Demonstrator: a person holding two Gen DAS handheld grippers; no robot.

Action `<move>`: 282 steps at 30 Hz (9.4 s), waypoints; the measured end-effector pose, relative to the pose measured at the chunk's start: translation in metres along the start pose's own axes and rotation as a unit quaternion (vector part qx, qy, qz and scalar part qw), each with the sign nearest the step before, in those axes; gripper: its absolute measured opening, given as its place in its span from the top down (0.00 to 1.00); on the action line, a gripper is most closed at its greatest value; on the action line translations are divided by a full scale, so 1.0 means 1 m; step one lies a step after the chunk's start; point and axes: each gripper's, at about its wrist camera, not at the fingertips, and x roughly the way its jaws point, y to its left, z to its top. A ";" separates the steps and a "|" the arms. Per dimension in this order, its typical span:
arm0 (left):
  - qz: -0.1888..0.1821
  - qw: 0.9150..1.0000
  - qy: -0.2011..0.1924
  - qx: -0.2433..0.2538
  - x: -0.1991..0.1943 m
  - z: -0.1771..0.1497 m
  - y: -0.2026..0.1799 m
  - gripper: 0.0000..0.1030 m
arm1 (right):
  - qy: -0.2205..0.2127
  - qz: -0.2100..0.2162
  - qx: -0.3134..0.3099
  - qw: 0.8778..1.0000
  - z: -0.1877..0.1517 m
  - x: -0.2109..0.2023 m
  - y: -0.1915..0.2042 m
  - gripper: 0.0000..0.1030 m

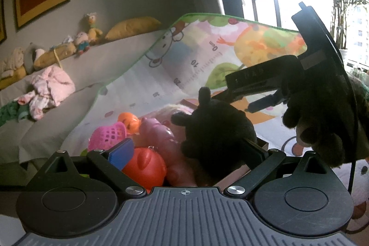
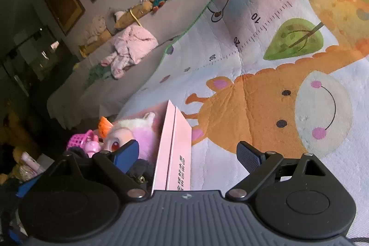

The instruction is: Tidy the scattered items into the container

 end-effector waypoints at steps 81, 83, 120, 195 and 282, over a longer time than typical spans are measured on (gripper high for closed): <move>0.075 0.978 0.129 -0.147 0.031 -0.062 -0.023 0.00 | 0.012 -0.216 -0.096 0.971 -0.112 -0.098 -0.016 0.00; 0.074 0.977 0.129 -0.150 0.030 -0.062 -0.023 0.00 | 0.018 -0.241 -0.122 0.963 -0.113 -0.091 -0.008 0.00; 0.072 0.978 0.128 -0.151 0.027 -0.065 -0.020 0.00 | -0.007 -0.227 -0.116 0.967 -0.117 -0.090 -0.007 0.00; 0.065 0.976 0.140 -0.151 0.024 -0.060 -0.025 0.00 | -0.008 -0.226 -0.116 0.967 -0.119 -0.091 -0.007 0.00; 0.065 0.977 0.133 -0.153 0.028 -0.060 -0.021 0.00 | -0.003 -0.207 -0.133 0.969 -0.118 -0.088 -0.007 0.00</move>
